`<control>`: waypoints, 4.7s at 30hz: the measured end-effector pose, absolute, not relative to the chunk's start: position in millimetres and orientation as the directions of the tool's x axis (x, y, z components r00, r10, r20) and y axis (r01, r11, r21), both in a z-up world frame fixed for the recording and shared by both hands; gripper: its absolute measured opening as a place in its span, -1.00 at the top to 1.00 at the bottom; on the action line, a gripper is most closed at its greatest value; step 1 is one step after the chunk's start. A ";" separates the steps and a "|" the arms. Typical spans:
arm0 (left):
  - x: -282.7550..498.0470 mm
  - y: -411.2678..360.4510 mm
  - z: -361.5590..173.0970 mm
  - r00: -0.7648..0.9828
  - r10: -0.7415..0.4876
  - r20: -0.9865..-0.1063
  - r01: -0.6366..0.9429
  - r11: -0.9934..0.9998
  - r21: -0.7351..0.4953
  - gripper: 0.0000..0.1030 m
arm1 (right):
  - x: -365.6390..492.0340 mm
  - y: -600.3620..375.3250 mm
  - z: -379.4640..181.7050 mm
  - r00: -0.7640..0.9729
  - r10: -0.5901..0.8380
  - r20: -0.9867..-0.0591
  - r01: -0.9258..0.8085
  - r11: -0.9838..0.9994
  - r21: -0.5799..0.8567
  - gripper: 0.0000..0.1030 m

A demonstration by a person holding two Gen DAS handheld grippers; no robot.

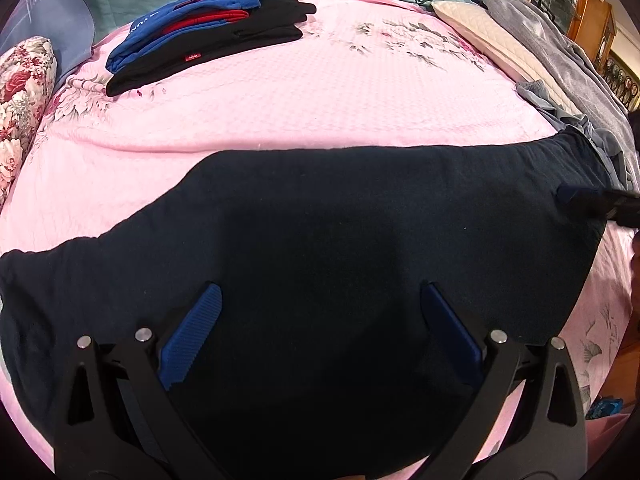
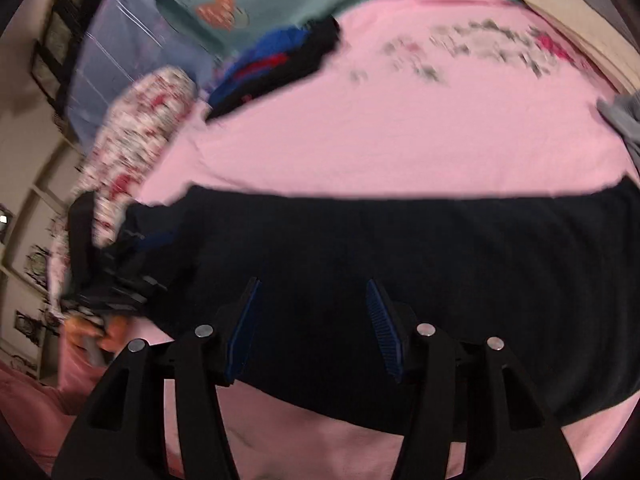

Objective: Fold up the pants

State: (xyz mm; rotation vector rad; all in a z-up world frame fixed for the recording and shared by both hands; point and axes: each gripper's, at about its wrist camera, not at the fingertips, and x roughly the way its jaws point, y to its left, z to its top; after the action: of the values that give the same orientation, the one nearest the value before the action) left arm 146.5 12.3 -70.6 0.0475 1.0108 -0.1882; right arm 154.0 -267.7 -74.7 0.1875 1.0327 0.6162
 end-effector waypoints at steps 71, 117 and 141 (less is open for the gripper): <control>93.4 169.0 -7.8 0.680 -0.244 -0.691 -0.048 0.926 -0.375 -0.96 | 182.2 -242.4 -92.8 0.407 0.716 -0.567 -0.256 0.685 0.682 0.04; 46.1 225.7 2.0 0.741 -0.184 -0.646 -0.136 0.901 -0.413 -0.94 | 181.2 -237.4 -91.0 0.398 0.727 -0.559 -0.288 0.678 0.677 -0.11; 62.7 262.2 -55.8 0.593 0.033 -0.805 -0.303 0.935 -0.184 0.38 | 181.3 -238.1 -91.6 0.395 0.729 -0.560 -0.288 0.677 0.678 -0.11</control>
State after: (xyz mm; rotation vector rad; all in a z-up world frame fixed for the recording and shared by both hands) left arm 62.7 262.2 -55.8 -0.3183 0.9196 0.1992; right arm 181.3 -238.1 -91.6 0.5268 0.9627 0.6836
